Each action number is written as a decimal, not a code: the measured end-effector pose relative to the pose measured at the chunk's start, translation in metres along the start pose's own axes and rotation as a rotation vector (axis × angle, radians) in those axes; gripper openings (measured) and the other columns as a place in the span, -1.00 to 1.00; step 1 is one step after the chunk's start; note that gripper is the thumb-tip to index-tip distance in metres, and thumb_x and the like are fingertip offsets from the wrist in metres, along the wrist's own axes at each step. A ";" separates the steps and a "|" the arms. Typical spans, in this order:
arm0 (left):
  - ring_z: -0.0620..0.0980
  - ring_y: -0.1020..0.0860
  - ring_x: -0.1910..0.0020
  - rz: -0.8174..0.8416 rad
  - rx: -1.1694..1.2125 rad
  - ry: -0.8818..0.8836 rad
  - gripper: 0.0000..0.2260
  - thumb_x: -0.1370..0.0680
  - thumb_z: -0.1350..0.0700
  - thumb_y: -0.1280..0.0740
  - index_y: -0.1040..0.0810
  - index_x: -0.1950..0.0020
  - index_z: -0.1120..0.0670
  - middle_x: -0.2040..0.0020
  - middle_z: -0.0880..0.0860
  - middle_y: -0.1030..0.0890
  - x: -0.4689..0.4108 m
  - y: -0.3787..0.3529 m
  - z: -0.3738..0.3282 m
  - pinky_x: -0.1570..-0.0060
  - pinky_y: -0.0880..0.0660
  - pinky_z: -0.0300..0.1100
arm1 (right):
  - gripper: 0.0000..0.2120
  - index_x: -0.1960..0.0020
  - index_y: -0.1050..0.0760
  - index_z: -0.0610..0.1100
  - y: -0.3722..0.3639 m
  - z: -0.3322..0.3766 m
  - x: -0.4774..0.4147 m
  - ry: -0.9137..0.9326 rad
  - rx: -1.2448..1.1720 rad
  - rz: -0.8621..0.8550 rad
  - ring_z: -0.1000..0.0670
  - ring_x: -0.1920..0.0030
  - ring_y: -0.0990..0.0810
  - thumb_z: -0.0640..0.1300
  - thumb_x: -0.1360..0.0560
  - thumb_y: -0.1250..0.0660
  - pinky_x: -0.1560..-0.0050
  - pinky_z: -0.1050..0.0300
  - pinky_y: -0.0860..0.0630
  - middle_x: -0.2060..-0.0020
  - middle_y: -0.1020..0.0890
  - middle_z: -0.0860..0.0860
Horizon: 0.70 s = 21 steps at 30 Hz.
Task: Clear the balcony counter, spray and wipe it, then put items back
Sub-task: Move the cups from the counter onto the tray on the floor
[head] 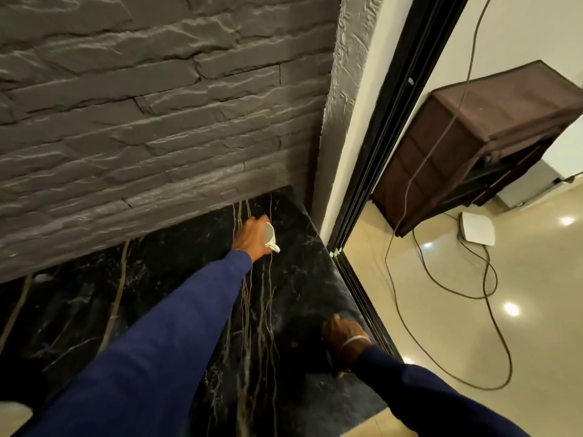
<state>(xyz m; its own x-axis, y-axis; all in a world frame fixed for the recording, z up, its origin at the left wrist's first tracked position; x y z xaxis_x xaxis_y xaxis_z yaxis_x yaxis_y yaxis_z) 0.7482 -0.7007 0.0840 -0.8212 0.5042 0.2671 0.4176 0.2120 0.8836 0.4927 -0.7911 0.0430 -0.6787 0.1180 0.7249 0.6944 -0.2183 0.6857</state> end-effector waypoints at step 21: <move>0.03 -0.56 -0.07 -0.100 0.283 0.234 -0.36 -0.21 0.06 -0.67 -0.44 -0.18 0.08 -0.12 0.10 -0.57 0.095 0.046 0.032 0.02 -0.56 -0.15 | -0.41 -0.28 -0.41 -0.06 0.082 0.065 0.003 0.275 -0.173 -0.320 -0.14 -0.20 -0.53 0.04 -0.33 -0.52 -0.18 -0.01 -0.50 -0.21 -0.50 -0.08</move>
<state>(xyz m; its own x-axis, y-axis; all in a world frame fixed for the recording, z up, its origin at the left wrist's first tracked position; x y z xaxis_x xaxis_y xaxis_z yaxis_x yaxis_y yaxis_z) 0.7014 -0.6162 0.1379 -0.9164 0.2710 0.2945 0.3947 0.4903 0.7771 0.5636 -0.7457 0.1059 -0.9070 -0.0504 0.4181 0.4052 -0.3745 0.8340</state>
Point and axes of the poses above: each hand's wrist, its own x-axis away from the middle knuckle, its own y-axis out of the back of the hand, z = x × y, the point moved 7 cm from there along -x, towards the middle knuckle
